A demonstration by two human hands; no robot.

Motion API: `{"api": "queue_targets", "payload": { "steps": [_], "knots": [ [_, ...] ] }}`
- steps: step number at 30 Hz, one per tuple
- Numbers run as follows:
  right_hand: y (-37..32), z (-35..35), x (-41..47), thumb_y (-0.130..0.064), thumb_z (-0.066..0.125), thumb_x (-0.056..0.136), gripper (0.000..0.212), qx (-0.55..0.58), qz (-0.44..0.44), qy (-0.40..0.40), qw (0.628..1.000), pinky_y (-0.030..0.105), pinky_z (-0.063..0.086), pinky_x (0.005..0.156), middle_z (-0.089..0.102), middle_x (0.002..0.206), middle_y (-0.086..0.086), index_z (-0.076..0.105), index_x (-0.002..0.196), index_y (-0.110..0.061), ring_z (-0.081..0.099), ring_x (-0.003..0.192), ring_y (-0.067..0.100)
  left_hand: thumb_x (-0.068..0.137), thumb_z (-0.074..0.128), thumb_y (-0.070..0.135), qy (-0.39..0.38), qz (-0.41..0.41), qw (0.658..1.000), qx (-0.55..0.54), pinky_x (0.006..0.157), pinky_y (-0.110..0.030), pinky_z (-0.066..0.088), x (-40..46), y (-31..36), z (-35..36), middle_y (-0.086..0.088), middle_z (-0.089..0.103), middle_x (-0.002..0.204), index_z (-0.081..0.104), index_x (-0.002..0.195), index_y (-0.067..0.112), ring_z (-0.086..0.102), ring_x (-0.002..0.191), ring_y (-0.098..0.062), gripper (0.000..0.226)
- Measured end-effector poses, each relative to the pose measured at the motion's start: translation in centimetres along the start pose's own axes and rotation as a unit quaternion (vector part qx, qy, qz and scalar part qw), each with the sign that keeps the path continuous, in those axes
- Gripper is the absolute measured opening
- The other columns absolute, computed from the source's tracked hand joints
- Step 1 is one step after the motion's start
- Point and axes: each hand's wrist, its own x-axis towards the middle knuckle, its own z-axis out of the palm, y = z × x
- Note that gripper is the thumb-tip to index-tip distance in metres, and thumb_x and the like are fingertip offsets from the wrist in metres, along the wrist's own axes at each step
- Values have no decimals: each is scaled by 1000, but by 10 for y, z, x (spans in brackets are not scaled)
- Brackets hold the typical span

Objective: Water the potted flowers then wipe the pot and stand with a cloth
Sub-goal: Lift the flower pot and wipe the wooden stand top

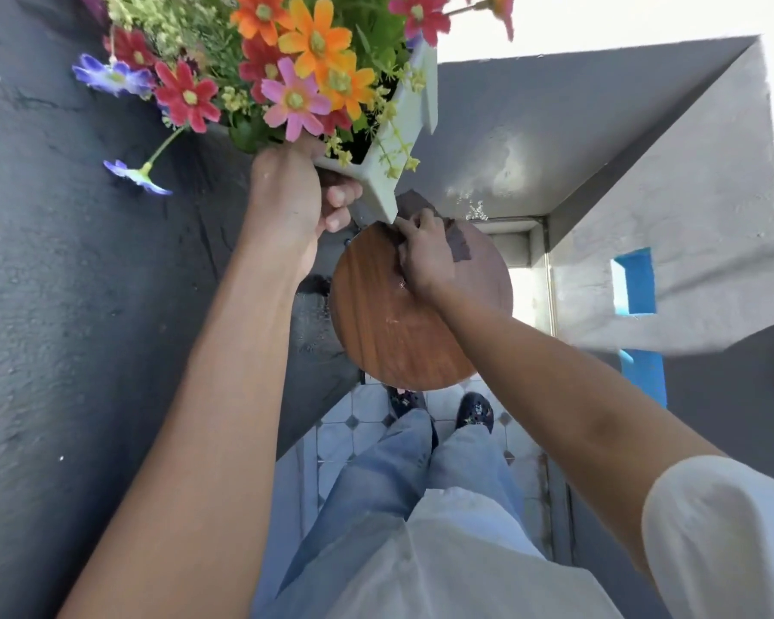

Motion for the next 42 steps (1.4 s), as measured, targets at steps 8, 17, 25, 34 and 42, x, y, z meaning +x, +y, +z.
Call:
{"api": "queue_targets", "payload": {
  "steps": [8, 17, 25, 34, 42],
  "knots": [
    [-52, 42, -135, -6, 59, 91, 51, -2, -83, -143, 986, 43, 52, 74, 48, 120, 15, 53, 141, -16, 44, 110, 35, 95, 29, 5, 5, -10, 1000, 12, 35, -22, 19, -2, -7, 6, -11, 52, 64, 50, 75, 6, 37, 41, -12, 29],
    [73, -33, -90, -6, 51, 95, 32, 28, 76, 33, 996, 41, 44, 91, 55, 107, 13, 70, 119, -11, 51, 101, 34, 97, 26, 7, 3, -2, 1000, 9, 36, -21, 19, -10, -20, 12, -9, 57, 66, 51, 73, 9, 37, 41, -11, 35],
    [23, -5, -105, -2, 50, 95, 38, 55, 54, -3, 997, 27, 33, 86, 49, 107, 11, 64, 130, -10, 42, 103, 27, 98, 28, 7, 3, -10, 1000, 3, 34, -20, 21, -17, -26, 18, -11, 56, 66, 50, 71, 9, 38, 38, -10, 34],
    [9, 26, -201, 4, 64, 85, 53, 5, -34, -106, 994, 48, 55, 72, 51, 114, 16, 60, 134, -15, 44, 103, 35, 96, 27, 6, -12, -20, 1000, 2, 34, -20, 21, -19, -24, 22, -10, 56, 67, 49, 76, 8, 37, 41, -12, 29],
    [106, -67, -90, -19, 64, 92, 12, 6, 145, 63, 987, 35, 41, 64, 51, 80, 3, 57, 83, -14, 54, 69, 12, 96, 27, 5, -15, -10, 1000, 10, 35, -20, 21, -23, -23, 21, -10, 56, 65, 51, 73, 9, 37, 43, -12, 34]
  ]
}}
